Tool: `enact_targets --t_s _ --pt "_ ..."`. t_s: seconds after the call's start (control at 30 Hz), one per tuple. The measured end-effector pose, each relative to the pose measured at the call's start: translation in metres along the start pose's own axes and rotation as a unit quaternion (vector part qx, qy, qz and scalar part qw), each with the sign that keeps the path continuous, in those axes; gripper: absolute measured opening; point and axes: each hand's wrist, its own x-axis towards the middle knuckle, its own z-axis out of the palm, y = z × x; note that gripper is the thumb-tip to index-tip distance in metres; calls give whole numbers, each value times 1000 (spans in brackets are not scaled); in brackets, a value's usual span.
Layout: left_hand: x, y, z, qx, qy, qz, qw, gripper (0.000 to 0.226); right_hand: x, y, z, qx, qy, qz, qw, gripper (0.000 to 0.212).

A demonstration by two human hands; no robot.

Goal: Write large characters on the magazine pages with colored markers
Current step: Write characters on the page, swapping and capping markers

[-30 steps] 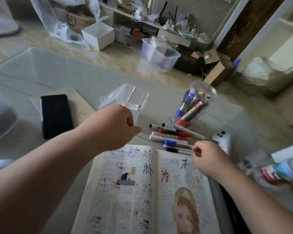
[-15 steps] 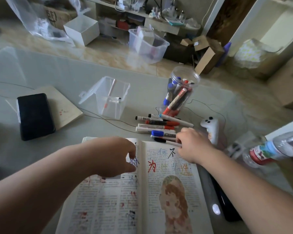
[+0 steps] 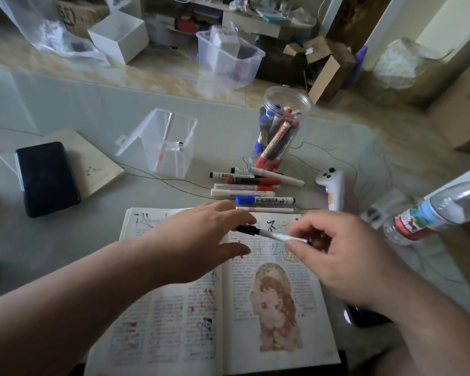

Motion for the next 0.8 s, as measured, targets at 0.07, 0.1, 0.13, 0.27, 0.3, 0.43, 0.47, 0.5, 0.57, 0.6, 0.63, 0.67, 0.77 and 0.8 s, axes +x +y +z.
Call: enact_targets --t_s 0.07,0.1,0.13,0.27,0.3,0.43,0.47,0.5,0.57,0.6,0.63,0.67,0.77,0.8 --pt "1 2 3 -4 7 2 1000 28 1 5 5 154 35 34 987 8" --pt "2 2 5 -10 17 1 1000 23 4 7 9 249 43 51 966 11" --pt "2 2 7 -18 30 2 999 20 8 8 13 342 47 69 936 16" --pt "2 12 10 -68 81 13 994 25 19 1 31 478 4 86 874 16" --pt "2 14 10 -80 84 21 993 28 19 -1 36 463 -6 84 883 17" --pt "3 12 7 -110 52 11 992 27 22 2 46 512 -13 102 853 20" --pt "3 11 4 -114 47 11 992 25 22 2 47 537 -15 107 836 22" --pt "4 11 0 -115 45 12 992 23 21 0 48 555 -19 109 825 23" --pt "5 12 -6 -116 36 9 993 24 21 -6 48 571 -20 111 813 21" --pt "5 10 -8 -108 28 6 994 25 24 -4 47 584 -2 115 804 20" --pt "4 4 -8 -88 15 -2 996 27 29 2 42 606 39 132 784 20" --pt "3 -6 -9 -61 -1 -18 998 29 35 11 34 633 96 153 753 21" --pt "-6 -35 -12 -26 -23 -88 996 31 46 42 10 601 237 157 747 30" --pt "-8 -40 -12 -32 -26 -84 996 29 43 47 13 553 238 141 786 27"
